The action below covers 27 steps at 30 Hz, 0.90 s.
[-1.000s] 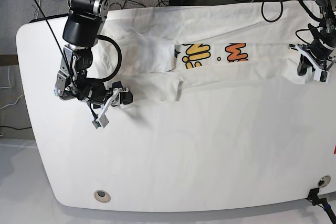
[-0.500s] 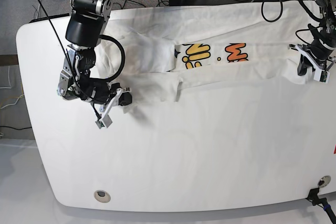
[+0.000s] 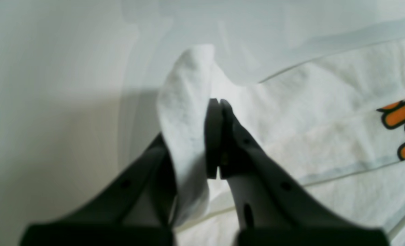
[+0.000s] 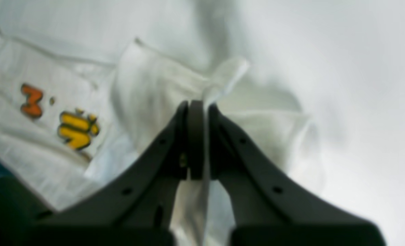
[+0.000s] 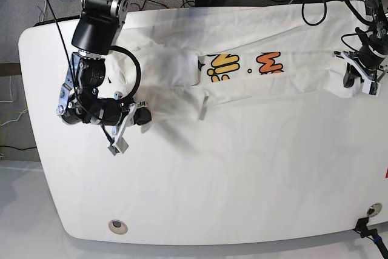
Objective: Fold the T-shirt properly
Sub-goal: 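Open the right gripper and regrasp the folded fabric near the sleeve, then drag the held fabric with the right gripper toward the shirt's collar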
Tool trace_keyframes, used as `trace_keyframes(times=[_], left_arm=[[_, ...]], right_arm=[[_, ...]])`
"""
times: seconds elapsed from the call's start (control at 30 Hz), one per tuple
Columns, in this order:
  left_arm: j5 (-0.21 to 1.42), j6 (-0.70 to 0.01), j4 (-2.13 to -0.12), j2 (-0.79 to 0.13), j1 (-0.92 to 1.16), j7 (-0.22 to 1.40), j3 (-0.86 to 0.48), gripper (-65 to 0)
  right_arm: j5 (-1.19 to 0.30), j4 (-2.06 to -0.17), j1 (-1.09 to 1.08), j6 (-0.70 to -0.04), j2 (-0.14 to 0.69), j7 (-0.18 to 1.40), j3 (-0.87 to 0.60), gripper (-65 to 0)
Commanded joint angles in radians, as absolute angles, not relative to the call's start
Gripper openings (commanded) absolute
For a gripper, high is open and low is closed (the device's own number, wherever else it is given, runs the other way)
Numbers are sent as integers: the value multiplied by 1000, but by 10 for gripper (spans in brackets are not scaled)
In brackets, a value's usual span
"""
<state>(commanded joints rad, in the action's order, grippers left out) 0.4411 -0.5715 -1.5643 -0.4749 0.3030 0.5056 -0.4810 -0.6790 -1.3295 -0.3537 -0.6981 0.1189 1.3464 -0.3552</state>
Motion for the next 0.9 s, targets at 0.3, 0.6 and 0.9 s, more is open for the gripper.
trace_keyframes(times=[0.3, 0.6, 0.9], left_arm=[[441, -572, -1564, -476, 303, 506, -481, -650], [441, -572, -1564, -483, 305, 506, -483, -650], [441, -572, -1564, -483, 305, 506, -483, -650]], right_arm=[[-895, -1330, -255, -650, 237, 1396, -354, -650], [-986, -1330, -186, -651, 283, 1396, -352, -650], [-987, -1326, -220, -651, 278, 1374, -351, -650]])
